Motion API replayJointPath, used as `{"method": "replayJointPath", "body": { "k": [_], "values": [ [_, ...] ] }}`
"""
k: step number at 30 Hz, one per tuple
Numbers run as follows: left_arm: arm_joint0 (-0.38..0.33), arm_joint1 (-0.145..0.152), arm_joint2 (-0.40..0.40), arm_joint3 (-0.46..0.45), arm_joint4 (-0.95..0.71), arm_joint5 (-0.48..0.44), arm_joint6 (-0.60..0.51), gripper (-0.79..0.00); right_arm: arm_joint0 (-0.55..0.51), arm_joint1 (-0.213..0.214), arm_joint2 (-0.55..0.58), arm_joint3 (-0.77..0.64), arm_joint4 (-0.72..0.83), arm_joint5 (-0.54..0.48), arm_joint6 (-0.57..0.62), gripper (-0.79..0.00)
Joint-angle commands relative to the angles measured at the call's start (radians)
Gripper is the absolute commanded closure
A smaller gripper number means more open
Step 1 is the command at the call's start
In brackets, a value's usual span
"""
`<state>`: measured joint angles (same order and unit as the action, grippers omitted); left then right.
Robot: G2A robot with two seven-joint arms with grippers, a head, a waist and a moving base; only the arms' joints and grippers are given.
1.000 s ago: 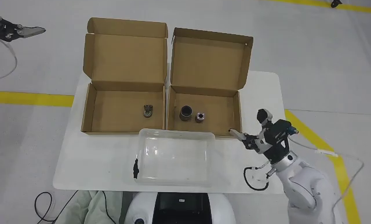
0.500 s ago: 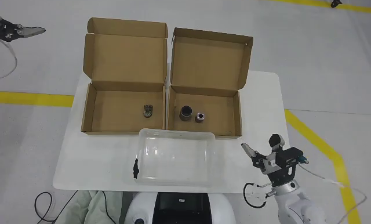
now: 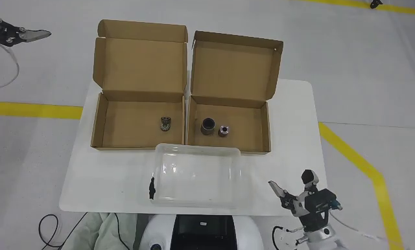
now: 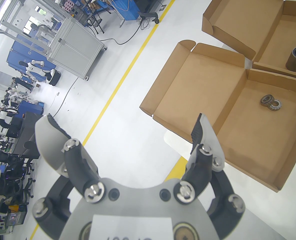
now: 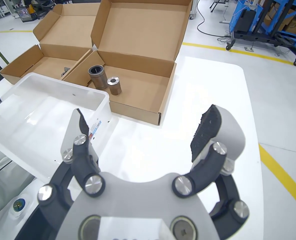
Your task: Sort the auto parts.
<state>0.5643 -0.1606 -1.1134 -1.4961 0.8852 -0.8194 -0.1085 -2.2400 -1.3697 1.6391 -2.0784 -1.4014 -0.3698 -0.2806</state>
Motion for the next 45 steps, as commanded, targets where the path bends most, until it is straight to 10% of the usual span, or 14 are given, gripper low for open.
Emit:
{"method": "replayJointPath", "body": {
  "k": [1, 45],
  "values": [
    [0.0, 0.0, 0.0, 0.0, 0.0, 0.0, 0.0, -0.785, -0.003, 0.001, 0.0, 0.011, 0.001, 0.006, -0.009, -0.785],
    [0.0, 0.0, 0.0, 0.0, 0.0, 0.0, 0.0, -0.785, -0.106, 0.017, 0.065, -0.024, 0.005, 0.024, -0.121, -0.785]
  ]
}}
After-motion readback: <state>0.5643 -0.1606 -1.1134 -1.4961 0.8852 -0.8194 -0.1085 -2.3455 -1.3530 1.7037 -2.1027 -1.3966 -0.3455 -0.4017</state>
